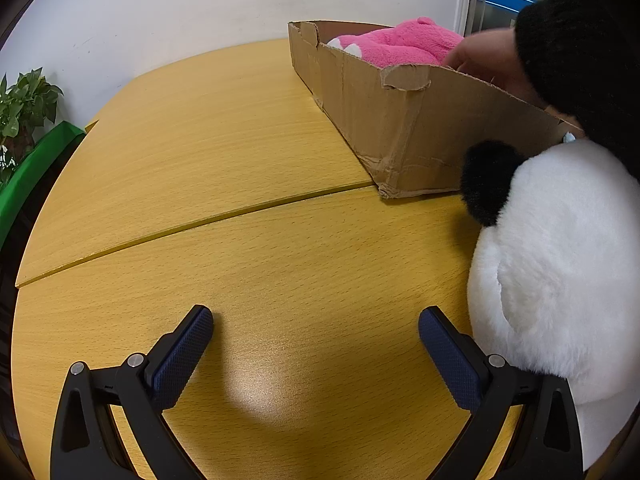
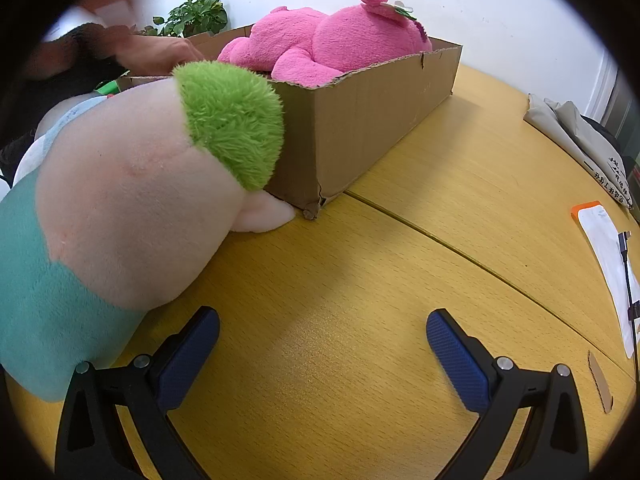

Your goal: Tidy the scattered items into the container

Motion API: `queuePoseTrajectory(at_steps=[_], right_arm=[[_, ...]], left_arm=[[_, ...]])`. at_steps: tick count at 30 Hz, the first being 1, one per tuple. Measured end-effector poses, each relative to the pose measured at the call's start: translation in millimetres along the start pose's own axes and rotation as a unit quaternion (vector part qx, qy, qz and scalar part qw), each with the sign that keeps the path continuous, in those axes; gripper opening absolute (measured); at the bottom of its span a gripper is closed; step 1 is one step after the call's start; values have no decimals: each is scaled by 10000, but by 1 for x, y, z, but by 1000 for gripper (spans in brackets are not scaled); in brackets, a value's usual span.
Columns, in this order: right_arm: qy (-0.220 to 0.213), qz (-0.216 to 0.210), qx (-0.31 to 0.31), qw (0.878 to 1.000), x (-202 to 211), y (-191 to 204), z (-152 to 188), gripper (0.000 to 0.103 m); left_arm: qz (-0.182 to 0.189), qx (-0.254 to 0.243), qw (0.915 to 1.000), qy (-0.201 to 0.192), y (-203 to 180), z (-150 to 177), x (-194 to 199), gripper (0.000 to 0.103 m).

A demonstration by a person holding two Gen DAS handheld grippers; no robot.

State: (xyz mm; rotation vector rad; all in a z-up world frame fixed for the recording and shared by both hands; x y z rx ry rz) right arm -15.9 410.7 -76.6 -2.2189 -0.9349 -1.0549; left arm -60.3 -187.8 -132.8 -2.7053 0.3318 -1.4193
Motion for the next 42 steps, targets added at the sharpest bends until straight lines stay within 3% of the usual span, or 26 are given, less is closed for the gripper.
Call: queuePoseTrajectory(at_steps=[37,42], right_arm=[[1,2,-4,10000,0,0,0,103],[1,10,-22,10000,0,-1,1,103]], left_arm=[[5,-6,10000,0,0,0,0,103],[-163,233,9996,-47,7,0,3,103]])
Point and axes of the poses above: each gripper's, at about its wrist camera, not at the fingertips, and x roughly against the way its jaws point, y to its left, z to its underside, the point moved 4 cm from there along -x, roughly the way its jaws point, and after that the axes turned 14 degrees about x, right-handed, at the moved point
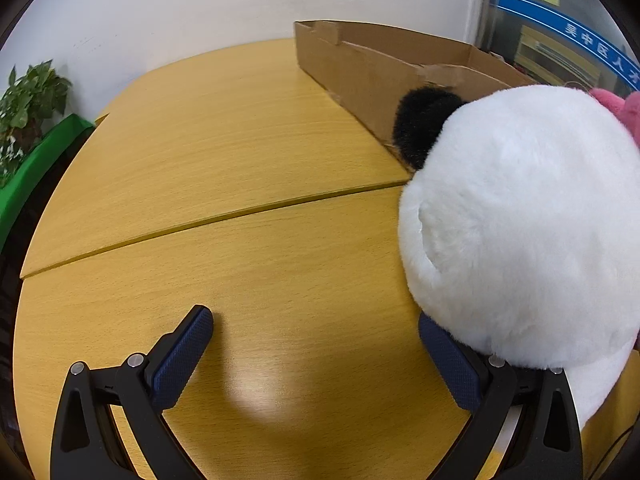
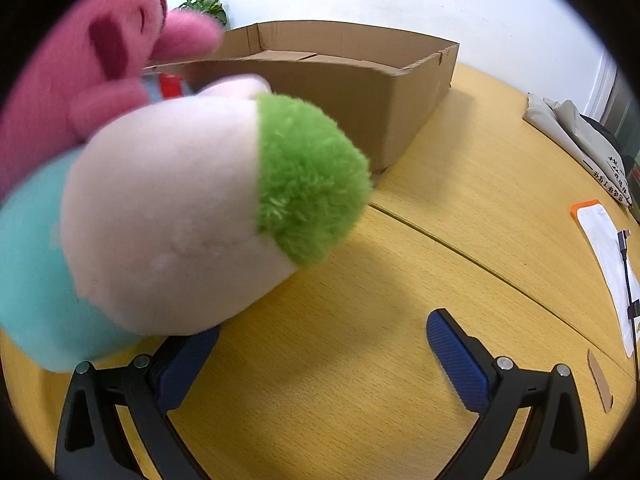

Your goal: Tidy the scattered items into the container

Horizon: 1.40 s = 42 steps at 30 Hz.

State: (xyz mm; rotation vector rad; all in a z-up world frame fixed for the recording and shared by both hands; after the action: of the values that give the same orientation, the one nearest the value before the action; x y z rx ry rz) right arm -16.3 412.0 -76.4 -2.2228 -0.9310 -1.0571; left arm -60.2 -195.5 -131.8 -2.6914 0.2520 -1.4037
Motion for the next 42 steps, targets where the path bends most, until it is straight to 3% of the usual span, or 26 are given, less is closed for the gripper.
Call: queuePoseTrajectory(at_steps=[6,42], right_arm=[[2,7,-4,10000,0,1,0,103],[3,10,-7,10000,0,1,0,103]], left_arm=[[-230,342,9991,-67,15,-4,-1,103],[-238,325,9992,-65,14,-2,0,103]])
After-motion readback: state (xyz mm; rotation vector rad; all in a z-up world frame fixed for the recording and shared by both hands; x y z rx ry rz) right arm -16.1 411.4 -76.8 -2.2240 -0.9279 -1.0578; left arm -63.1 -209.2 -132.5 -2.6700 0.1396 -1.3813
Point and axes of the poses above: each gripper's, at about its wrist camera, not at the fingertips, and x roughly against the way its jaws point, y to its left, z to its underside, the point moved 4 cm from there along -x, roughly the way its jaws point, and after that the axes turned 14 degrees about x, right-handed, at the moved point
